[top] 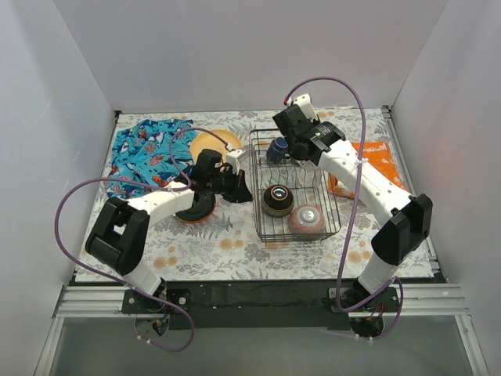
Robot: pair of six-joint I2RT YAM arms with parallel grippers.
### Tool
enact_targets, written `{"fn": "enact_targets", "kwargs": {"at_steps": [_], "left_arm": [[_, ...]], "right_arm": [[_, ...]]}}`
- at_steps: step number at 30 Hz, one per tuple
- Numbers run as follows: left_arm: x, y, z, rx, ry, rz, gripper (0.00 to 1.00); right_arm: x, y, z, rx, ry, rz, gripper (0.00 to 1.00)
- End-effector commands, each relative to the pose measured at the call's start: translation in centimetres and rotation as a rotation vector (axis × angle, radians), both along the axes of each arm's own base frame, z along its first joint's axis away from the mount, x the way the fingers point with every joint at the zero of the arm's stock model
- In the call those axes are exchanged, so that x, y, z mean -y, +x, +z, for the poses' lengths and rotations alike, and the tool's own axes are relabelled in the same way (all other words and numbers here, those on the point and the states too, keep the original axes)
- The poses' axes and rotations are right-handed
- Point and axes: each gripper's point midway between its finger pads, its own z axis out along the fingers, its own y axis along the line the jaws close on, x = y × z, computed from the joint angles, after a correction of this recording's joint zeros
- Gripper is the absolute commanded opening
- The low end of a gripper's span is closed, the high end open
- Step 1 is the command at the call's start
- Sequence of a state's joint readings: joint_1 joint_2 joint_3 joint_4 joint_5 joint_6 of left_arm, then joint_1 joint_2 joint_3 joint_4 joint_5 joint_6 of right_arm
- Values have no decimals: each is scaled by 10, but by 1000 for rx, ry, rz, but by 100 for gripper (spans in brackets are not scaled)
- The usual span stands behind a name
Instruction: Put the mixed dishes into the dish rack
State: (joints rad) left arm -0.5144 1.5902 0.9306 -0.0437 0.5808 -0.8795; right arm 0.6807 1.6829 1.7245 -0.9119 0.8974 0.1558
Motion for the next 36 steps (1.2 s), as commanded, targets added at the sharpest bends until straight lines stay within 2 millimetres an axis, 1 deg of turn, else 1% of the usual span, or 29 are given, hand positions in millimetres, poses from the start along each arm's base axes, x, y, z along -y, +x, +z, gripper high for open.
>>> {"fn": "enact_targets", "kwargs": {"at_steps": [1, 3, 5, 6, 7, 9, 11, 12, 13, 15, 16, 18, 19, 20, 21, 22, 24, 25, 26, 27, 28, 32, 34, 36], "left_arm": [[23, -12, 25, 38, -81, -108, 0], [31, -22, 28, 49, -92, -160, 0], [36, -30, 29, 55, -99, -197, 0], [41, -38, 31, 53, -111, -234, 0], [43, -41, 32, 60, -113, -251, 0], [44, -43, 33, 62, -113, -256, 0], [41, -42, 37, 79, -97, -243, 0], [38, -40, 37, 91, -80, -229, 0], [34, -42, 35, 93, -63, -228, 0], [29, -44, 41, 141, -51, -232, 0], [24, -46, 35, 138, -34, -216, 0], [18, -48, 35, 143, -20, -200, 0], [16, -48, 35, 145, -11, -189, 0], [13, -49, 33, 142, -2, -181, 0], [11, -48, 33, 144, 7, -169, 0], [9, -48, 37, 156, 10, -161, 0], [4, -45, 38, 181, 38, -145, 0], [2, -44, 43, 201, 41, -139, 0], [-1, -41, 44, 211, 54, -122, 0], [-3, -42, 43, 215, 65, -123, 0], [-5, -43, 47, 230, 62, -119, 0], [-16, -47, 45, 226, 68, -101, 0], [-20, -48, 41, 218, 73, -95, 0], [-23, -48, 43, 226, 71, -88, 0]], "right_arm": [[3, 2, 18, 56, -79, -8, 1], [1, 3, 17, 39, -119, 25, 1], [1, 3, 18, 53, -148, 17, 1], [1, 4, 19, 65, -160, 15, 1], [2, 4, 18, 71, -181, 10, 1], [5, 5, 23, 107, -217, -17, 1], [8, 4, 25, 126, -234, -45, 1], [9, 4, 24, 128, -235, -52, 1], [9, 4, 25, 144, -211, -68, 1], [4, 1, 21, 141, -171, -65, 1], [3, -1, 17, 122, -175, -58, 1], [1, -4, 17, 126, -187, -72, 1], [-2, -2, 10, 107, -208, -77, 1], [1, -6, 11, 96, -233, -94, 1], [0, -6, 12, 102, -240, -97, 1], [-1, -5, 12, 109, -241, -102, 1], [-1, -4, 14, 124, -237, -114, 1], [-2, -4, 12, 130, -252, -120, 1], [2, -4, 17, 162, -275, -149, 1], [3, -3, 18, 180, -270, -165, 1], [2, -2, 16, 184, -273, -172, 1], [-2, 2, 21, 226, -293, -198, 1], [-5, 3, 21, 230, -301, -197, 1], [-5, 2, 18, 226, -313, -194, 1]]}}
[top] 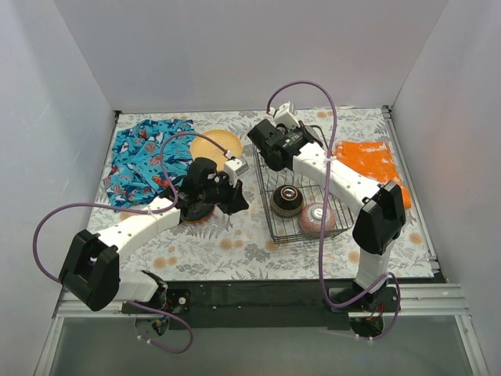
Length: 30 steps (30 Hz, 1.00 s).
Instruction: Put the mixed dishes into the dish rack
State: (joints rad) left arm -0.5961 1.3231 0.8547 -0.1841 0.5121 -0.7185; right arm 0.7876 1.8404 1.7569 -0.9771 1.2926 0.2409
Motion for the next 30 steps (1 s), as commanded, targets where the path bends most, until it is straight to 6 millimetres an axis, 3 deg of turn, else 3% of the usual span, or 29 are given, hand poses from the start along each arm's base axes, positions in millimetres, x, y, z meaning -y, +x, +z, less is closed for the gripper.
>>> {"fn": "enact_targets", "kwargs": {"at_steps": [1, 10, 18, 27, 30], "left_arm": [[-12, 0, 4, 35, 11, 20, 0], [-15, 4, 10, 38, -9, 38, 0], [-18, -1, 3, 23, -6, 40, 0], [-19, -5, -1, 23, -21, 31, 0], [-20, -8, -3, 18, -29, 28, 0]], "right_arm": [[2, 0, 15, 103, -18, -46, 1], [11, -5, 0, 127, -69, -80, 1], [8, 4, -18, 120, -106, -101, 1], [6, 8, -16, 172, -149, -121, 1], [0, 7, -1, 228, -164, -123, 1]]}}
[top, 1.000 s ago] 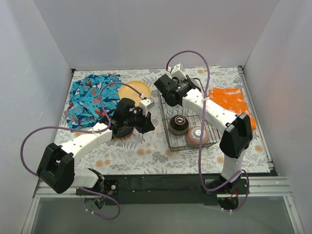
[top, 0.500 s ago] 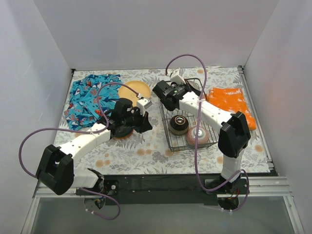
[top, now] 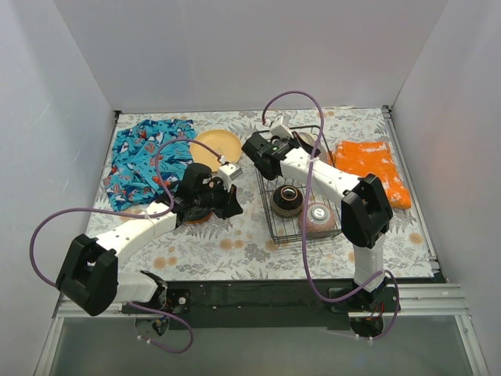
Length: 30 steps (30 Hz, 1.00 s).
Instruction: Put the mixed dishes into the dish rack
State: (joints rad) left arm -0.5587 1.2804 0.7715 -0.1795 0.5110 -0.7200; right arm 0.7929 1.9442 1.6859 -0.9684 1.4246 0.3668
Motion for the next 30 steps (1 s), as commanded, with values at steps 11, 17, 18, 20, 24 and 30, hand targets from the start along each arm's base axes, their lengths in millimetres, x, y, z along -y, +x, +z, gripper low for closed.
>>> {"fn": "enact_targets", "kwargs": {"at_steps": [11, 17, 18, 20, 24, 30], "left_arm": [[0, -6, 22, 59, -72, -26, 0], [-4, -6, 18, 52, -64, -19, 0], [-4, -6, 18, 50, -66, -22, 0], [-5, -4, 19, 54, -67, -27, 0], [-4, 0, 19, 64, -64, -37, 0], [-1, 1, 20, 57, -76, -49, 0]], "right_arm": [[1, -3, 25, 179, -152, -45, 1], [0, 2, 31, 206, -162, -62, 1], [1, 1, 35, 214, -155, -64, 1], [4, -2, 40, 219, -162, -66, 1], [10, -8, 53, 244, -159, -74, 1], [7, -8, 66, 267, -129, -72, 1]]}}
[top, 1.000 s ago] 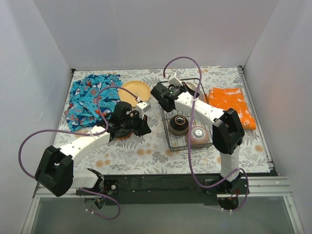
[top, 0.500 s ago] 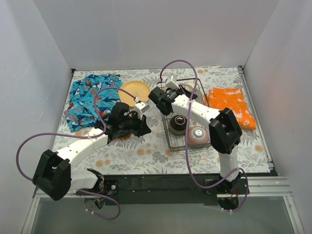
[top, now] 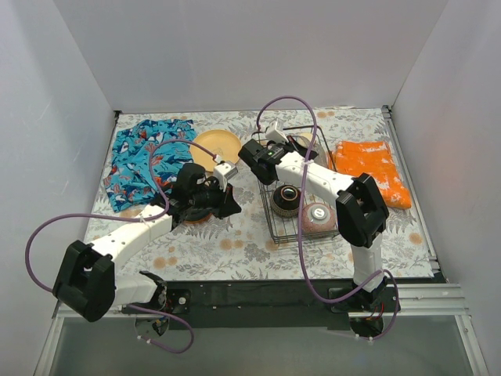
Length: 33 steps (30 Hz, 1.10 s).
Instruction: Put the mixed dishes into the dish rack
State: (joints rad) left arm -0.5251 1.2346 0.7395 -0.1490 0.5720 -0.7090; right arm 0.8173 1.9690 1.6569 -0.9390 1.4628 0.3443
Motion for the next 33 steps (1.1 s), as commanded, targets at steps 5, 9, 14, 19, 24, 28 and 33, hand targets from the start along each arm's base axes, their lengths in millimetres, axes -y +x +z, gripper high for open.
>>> {"fn": "enact_targets", "kwargs": {"at_steps": [5, 9, 14, 19, 24, 28, 33], "left_arm": [[9, 11, 22, 48, -47, -23, 0], [15, 26, 39, 85, -61, -5, 0], [15, 37, 46, 123, -49, 5, 0], [14, 34, 40, 111, -52, 5, 0], [12, 30, 37, 95, -53, 9, 0], [11, 27, 35, 91, -54, 0, 0], [12, 29, 37, 93, -61, -6, 0]], "right_arm": [[8, -10, 86, 285, -36, -63, 1], [9, -13, 76, 256, -46, -49, 1], [18, -5, 74, 279, -64, -92, 1], [31, 1, 65, 261, -87, -127, 1], [40, 12, 56, 246, -109, -163, 1], [37, 14, 55, 248, -108, -162, 1], [23, 8, 49, 233, -119, -122, 1]]}}
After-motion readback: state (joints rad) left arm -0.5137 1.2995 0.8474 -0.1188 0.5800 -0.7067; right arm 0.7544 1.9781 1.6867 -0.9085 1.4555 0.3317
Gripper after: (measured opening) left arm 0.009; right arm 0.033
